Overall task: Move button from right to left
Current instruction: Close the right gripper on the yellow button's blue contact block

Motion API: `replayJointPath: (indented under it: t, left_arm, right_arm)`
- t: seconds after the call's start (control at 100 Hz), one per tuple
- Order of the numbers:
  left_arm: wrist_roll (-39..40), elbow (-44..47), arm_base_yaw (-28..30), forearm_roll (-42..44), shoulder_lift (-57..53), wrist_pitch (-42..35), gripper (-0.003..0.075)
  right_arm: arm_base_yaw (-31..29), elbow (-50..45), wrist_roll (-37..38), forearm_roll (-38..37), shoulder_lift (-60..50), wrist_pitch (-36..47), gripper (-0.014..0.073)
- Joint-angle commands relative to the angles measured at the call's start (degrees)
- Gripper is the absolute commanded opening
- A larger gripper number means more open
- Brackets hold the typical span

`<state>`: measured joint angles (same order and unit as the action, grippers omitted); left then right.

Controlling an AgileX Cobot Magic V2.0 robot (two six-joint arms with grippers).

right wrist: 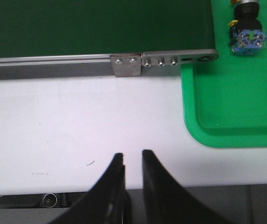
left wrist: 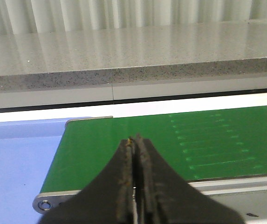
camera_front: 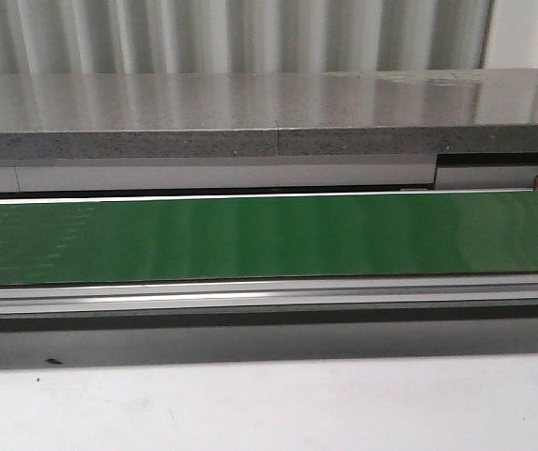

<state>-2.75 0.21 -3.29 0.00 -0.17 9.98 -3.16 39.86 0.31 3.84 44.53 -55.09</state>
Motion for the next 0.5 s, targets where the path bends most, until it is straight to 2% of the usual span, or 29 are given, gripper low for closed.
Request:
replayJointPath:
  t: [0.0, 0.06, 0.13, 0.49]
  left_arm:
    - [0.6, 2.2, 0.0, -0.5, -1.9, -4.5, -0.0020]
    - [0.6, 2.2, 0.0, -0.5, -1.9, -4.5, -0.0020]
    - [0.6, 2.2, 0.0, -0.5, -1.9, -4.5, -0.0020]
    - [0.6, 2.2, 0.0, -0.5, -1.9, -4.5, -0.0021]
  right_arm:
    - [0.0, 4.0, -0.3, -0.1, 1.7, 1.0, 0.0389]
    - [0.0, 5.4, -0.3, -0.1, 2.8, 0.0, 0.0526]
    - [0.0, 7.2, -0.3, -0.1, 4.4, -1.1, 0.0614]
    - [-1.6, 18.3, -0.3, -4.6, 17.6, -4.6, 0.0612]
